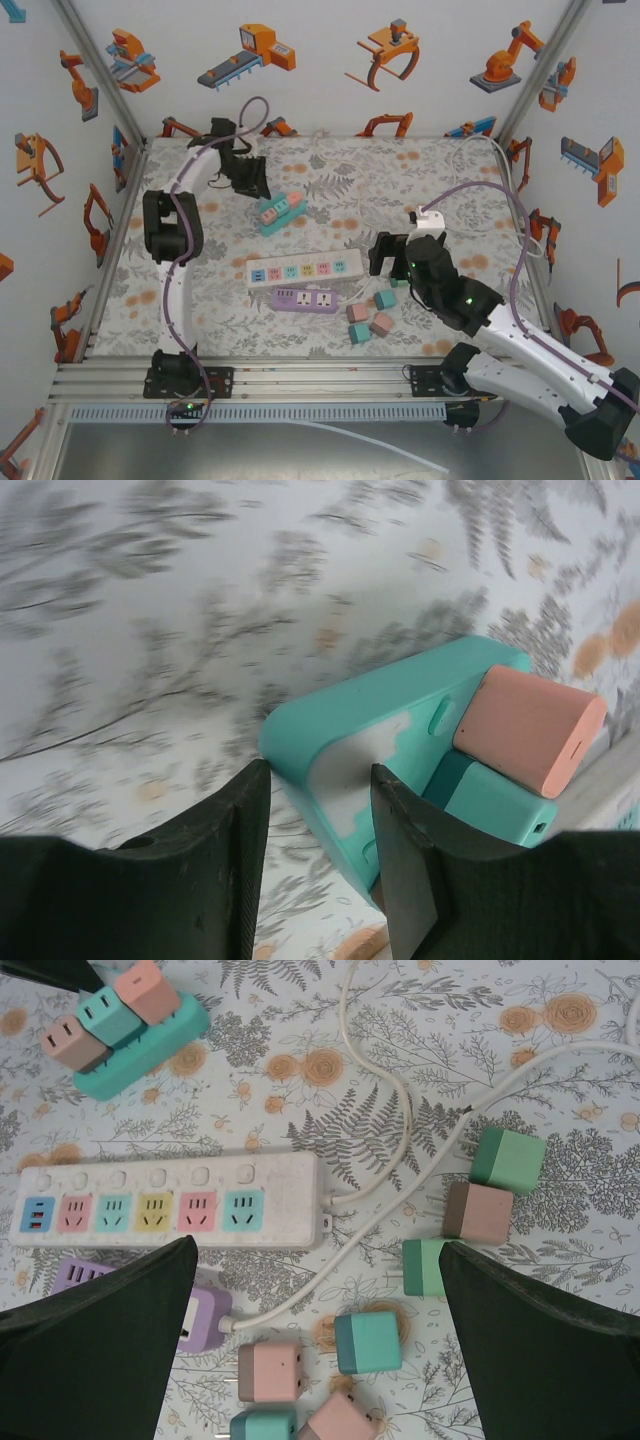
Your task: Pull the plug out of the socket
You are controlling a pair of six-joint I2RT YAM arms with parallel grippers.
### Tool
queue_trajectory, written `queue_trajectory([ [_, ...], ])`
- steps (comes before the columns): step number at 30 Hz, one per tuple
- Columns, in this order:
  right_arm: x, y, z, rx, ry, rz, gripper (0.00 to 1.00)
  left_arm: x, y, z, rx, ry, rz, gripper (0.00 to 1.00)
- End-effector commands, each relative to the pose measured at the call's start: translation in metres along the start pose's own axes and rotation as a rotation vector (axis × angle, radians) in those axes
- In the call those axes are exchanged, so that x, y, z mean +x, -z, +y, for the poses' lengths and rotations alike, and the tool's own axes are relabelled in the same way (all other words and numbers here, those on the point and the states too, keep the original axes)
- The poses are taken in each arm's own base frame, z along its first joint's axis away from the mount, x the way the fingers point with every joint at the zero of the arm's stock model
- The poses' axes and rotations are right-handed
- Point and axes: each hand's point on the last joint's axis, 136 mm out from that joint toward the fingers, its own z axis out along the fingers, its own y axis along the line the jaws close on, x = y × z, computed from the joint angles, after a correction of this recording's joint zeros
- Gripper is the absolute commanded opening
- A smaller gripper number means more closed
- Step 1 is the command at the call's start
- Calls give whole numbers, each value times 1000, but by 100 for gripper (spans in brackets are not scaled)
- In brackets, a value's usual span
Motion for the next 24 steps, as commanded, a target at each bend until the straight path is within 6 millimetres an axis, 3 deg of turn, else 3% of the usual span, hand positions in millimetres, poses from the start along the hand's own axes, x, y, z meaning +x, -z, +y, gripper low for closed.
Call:
queue_trajectory([
  [1, -17, 9, 1, -6, -50, -40, 95, 67, -34, -28, 19, -134, 272, 45],
  [4, -16, 9, 0, -6, -54, -37, 95, 75, -42, -53, 42, -211, 305, 47],
  [8, -14, 9, 0, -7, -52, -30, 95, 85, -47, -72, 4, -363, 351, 49],
  [14, -16, 9, 4, -32, 13, -46, 95, 69, -37, -106, 29, -432, 291, 52],
  [19, -15, 2, 40, -194, 324, -56, 93, 44, -11, -127, 5, -462, 197, 55],
  [21, -10, -1, 65, -317, 548, -62, 93, 35, 2, -135, -11, -461, 149, 56],
  [24, 6, -15, 86, -421, 854, -13, 92, 22, 18, -138, -34, -418, 75, 57],
])
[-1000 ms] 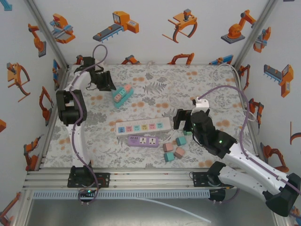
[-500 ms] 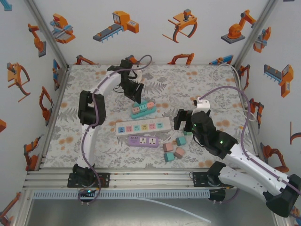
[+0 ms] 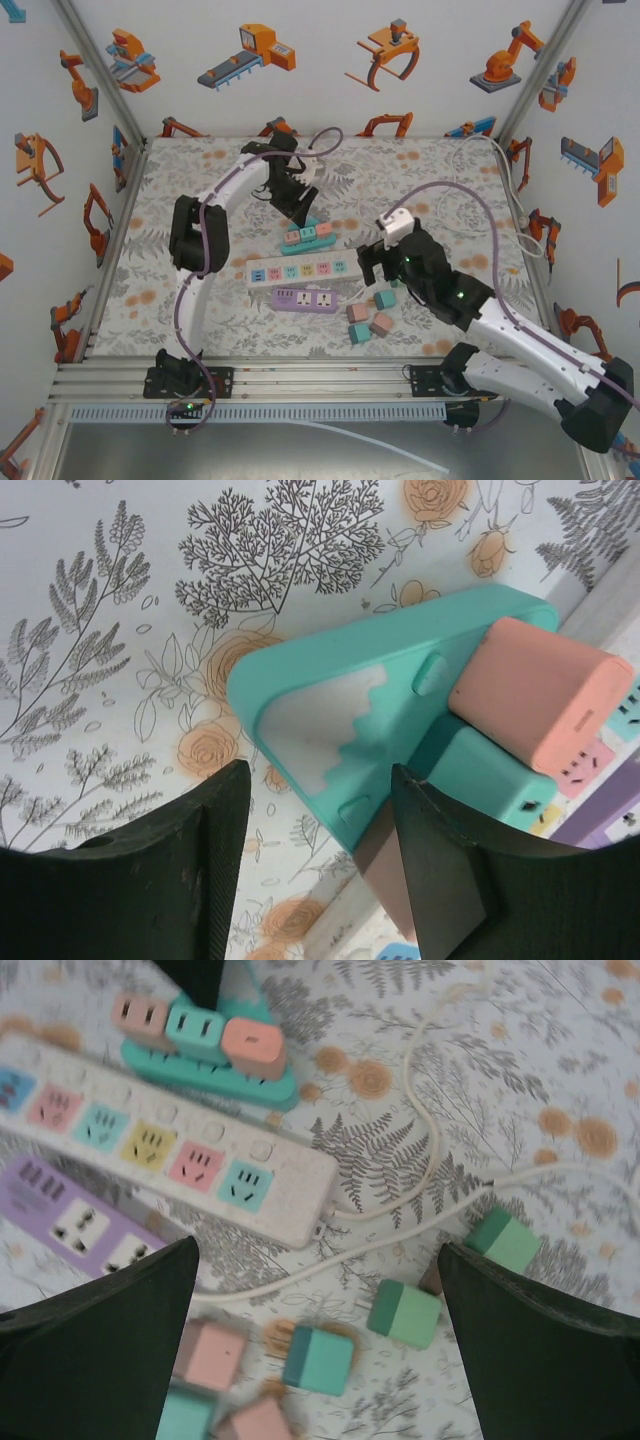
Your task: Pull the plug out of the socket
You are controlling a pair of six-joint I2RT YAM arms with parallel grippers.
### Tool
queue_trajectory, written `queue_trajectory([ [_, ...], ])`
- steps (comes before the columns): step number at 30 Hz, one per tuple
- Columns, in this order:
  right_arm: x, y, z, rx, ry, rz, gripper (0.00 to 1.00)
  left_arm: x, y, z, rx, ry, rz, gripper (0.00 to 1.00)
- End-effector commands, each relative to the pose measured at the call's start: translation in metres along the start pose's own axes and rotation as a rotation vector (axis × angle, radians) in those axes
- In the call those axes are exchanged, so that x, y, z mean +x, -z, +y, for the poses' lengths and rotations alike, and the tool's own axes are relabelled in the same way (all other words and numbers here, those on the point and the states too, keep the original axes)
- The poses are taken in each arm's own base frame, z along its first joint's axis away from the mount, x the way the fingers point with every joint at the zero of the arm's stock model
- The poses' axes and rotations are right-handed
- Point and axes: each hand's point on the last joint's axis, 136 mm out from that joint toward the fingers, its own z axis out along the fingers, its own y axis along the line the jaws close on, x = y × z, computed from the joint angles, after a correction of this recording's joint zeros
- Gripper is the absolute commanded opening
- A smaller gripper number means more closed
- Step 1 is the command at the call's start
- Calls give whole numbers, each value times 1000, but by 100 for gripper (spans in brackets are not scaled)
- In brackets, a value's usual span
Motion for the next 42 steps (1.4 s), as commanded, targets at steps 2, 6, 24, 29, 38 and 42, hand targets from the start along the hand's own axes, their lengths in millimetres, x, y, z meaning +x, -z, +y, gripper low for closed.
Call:
queue_trajectory([
  [2, -19, -20, 38, -241, 529, -27, 92, -26, 52, -4, -58, 39, -151, 57],
  [6, -25, -42, 50, -436, 683, -65, 92, -37, 74, 7, -99, 133, -298, 57],
  [24, 2, -162, 44, -868, 767, -59, 80, -16, 40, 38, -43, 573, -406, 61],
  [29, 10, -175, 52, -924, 736, -58, 61, -14, 27, 32, 1, 589, -383, 61],
  [38, 26, -188, 65, -951, 736, -30, 47, 2, 1, 28, -31, 598, -274, 55],
  [42, 25, -192, 62, -934, 733, -13, 39, 17, -10, 24, -46, 519, -184, 53],
])
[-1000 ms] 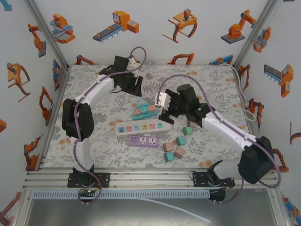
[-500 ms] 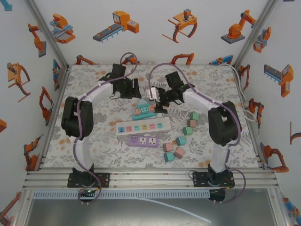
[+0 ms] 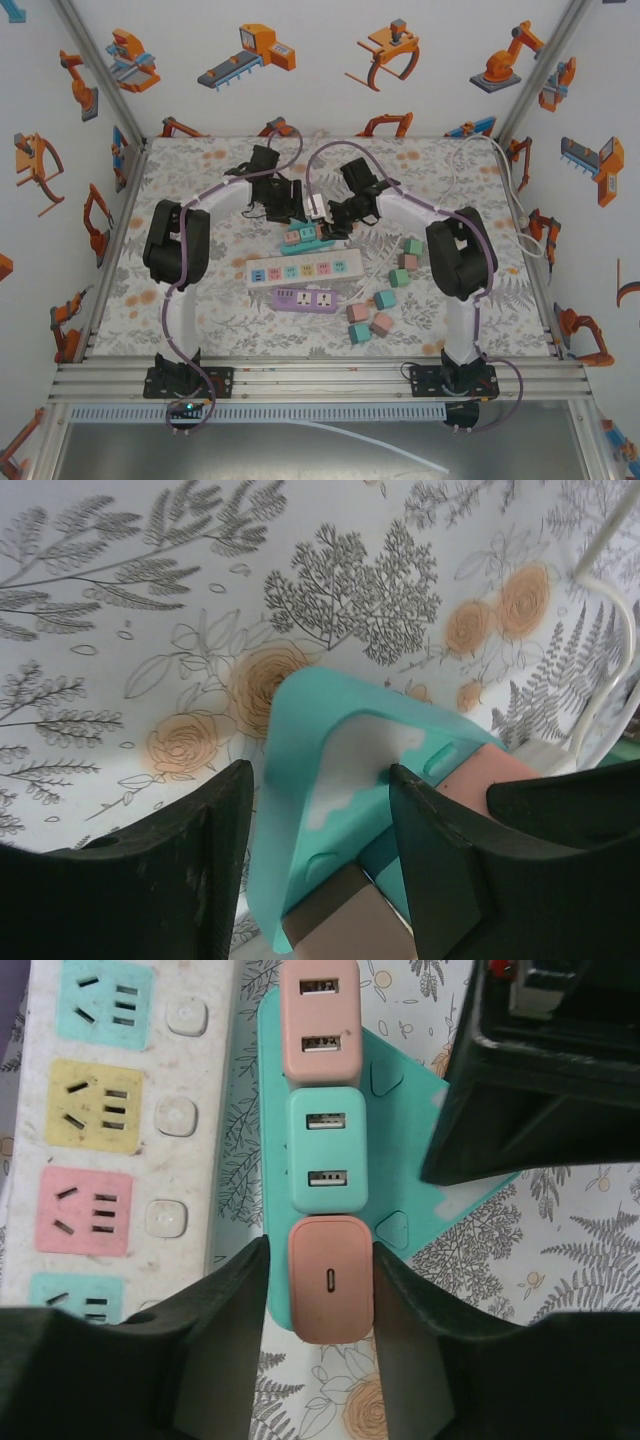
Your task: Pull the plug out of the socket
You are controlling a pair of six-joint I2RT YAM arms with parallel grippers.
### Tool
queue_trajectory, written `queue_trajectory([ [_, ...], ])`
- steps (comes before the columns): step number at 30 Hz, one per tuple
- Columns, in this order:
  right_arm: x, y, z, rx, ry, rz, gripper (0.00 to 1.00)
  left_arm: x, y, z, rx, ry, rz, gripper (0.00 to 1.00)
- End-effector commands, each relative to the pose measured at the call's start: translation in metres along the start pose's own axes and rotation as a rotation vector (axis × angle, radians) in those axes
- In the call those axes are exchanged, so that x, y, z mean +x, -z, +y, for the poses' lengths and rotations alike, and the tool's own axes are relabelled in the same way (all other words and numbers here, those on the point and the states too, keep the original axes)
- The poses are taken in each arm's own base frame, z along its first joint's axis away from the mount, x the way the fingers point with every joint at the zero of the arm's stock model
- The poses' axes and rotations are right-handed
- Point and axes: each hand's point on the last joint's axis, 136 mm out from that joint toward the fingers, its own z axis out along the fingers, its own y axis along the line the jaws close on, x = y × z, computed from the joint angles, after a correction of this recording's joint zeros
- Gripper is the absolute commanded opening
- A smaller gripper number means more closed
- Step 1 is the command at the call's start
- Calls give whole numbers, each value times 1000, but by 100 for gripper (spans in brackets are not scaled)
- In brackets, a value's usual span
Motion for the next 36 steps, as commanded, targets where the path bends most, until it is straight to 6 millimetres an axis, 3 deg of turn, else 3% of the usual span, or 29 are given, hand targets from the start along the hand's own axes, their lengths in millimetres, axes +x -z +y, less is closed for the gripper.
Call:
queue_trajectory([
  [1, -6, -1, -5, -2, 3, -13, 37, 12, -4, 2, -21, -72, 63, 52],
  [5, -10, -2, -5, 0, 4, -14, 31, 18, -9, -5, 27, -86, 91, 51],
  [9, -15, -4, -5, 3, 17, -11, 27, 23, -12, 4, -14, -114, 109, 50],
  [22, -42, 9, -24, 65, -15, -74, 26, 37, -21, 17, -137, -223, 145, 49],
  [27, -43, 14, -19, 63, -2, -63, 25, 41, -24, 19, -147, -229, 155, 50],
  [36, -32, 9, 11, 11, 93, 40, 24, 41, -25, 28, -195, -243, 156, 49],
])
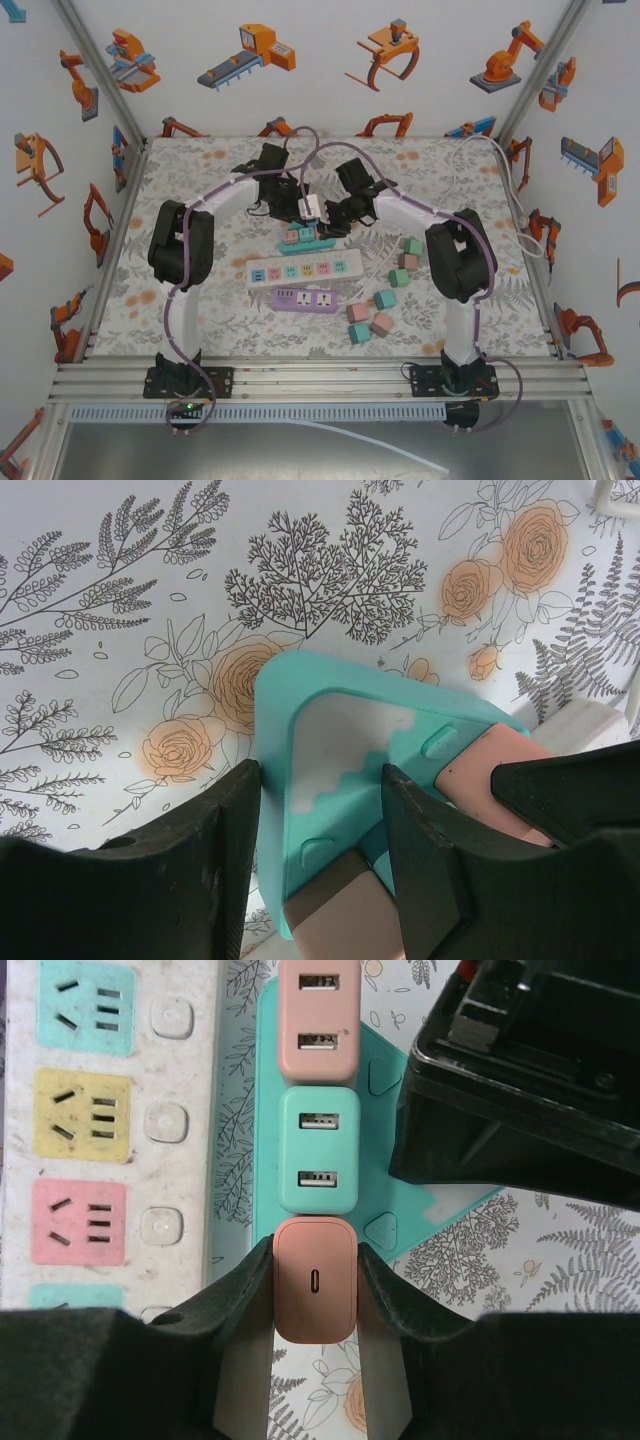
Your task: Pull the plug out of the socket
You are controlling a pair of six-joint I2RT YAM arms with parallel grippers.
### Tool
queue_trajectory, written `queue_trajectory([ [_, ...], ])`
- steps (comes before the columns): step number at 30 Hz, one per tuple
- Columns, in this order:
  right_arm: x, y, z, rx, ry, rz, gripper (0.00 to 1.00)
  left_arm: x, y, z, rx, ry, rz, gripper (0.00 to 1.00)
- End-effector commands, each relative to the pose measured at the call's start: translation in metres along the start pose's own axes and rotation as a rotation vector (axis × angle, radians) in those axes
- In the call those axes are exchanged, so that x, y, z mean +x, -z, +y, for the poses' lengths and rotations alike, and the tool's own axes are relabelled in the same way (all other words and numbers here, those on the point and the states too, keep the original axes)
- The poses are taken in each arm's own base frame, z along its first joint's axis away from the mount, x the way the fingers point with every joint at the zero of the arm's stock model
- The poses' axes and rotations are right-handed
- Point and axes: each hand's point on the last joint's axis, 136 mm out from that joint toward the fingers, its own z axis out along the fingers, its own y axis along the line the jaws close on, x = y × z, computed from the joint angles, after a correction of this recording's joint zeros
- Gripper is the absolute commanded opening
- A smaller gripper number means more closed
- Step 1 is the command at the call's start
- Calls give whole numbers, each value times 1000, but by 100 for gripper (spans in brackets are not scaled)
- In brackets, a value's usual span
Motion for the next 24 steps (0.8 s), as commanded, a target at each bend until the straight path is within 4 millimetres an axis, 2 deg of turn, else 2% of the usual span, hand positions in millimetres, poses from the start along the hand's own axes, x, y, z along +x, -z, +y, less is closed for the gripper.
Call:
queue_trajectory([
  [1, -29, 16, 10, -8, 93, -29, 24, 43, -27, 31, -141, -37, 136, 48],
  [6, -40, 22, 6, -8, 45, -66, 23, 43, -26, 31, -142, -37, 136, 48],
  [13, -40, 24, 7, -16, 21, -68, 22, 42, -25, 32, -153, -47, 131, 48],
  [18, -51, 32, 5, -40, -50, -123, 22, 45, -27, 32, -150, -62, 138, 48],
  [24, -46, 35, 0, -29, -69, -93, 21, 46, -26, 29, -145, -75, 133, 48],
])
